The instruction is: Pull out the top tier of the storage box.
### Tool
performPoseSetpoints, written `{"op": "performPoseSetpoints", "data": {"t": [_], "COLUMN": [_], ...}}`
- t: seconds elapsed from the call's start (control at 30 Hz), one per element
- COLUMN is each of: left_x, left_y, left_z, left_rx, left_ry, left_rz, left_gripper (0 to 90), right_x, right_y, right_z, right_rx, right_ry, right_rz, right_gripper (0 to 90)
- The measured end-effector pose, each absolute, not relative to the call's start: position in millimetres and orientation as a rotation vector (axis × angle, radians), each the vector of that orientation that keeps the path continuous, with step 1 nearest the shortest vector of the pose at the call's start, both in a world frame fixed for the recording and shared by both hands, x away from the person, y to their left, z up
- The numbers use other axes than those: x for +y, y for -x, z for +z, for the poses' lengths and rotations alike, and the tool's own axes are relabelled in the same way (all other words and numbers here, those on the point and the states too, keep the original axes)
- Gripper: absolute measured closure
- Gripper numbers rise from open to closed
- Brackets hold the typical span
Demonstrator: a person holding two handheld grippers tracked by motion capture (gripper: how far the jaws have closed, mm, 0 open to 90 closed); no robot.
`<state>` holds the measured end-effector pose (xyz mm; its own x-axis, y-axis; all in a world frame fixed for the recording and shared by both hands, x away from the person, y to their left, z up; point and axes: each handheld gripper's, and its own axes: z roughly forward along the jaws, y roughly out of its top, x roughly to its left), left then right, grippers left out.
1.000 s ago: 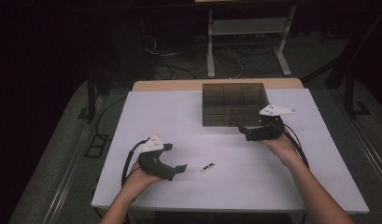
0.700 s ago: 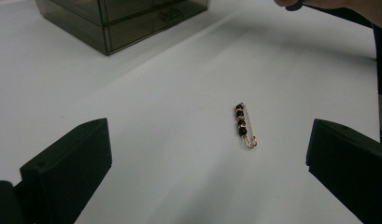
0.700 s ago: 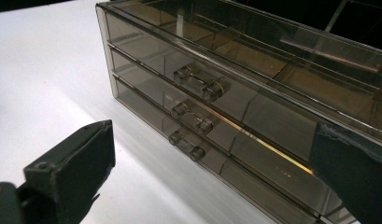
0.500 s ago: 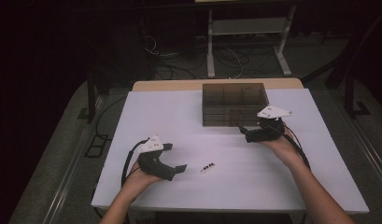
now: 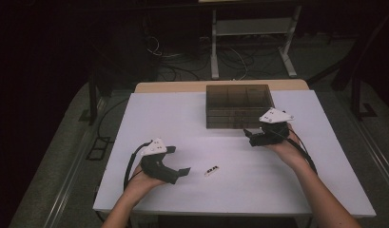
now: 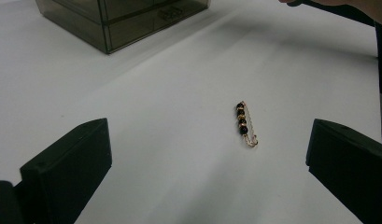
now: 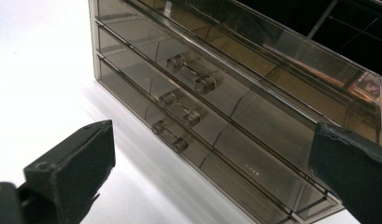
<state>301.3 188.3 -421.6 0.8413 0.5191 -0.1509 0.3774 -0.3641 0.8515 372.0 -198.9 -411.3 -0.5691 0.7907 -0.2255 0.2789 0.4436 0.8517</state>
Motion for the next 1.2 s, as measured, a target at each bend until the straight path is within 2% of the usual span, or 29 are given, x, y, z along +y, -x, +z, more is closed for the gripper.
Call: {"op": "performPoseSetpoints", "data": {"t": [1.2], "left_x": [189], "left_y": [-301], "left_z": [-422], "left_rx": [0.661], "left_ry": [-2.000], "left_rz": [0.170], "left_gripper": [0.0], "right_x": [-186], "right_y": [-365], "right_z": [-414], "right_rx": [2.056], "right_ry": [-0.705], "right_rz": [0.848], "right_gripper": [0.0]}}
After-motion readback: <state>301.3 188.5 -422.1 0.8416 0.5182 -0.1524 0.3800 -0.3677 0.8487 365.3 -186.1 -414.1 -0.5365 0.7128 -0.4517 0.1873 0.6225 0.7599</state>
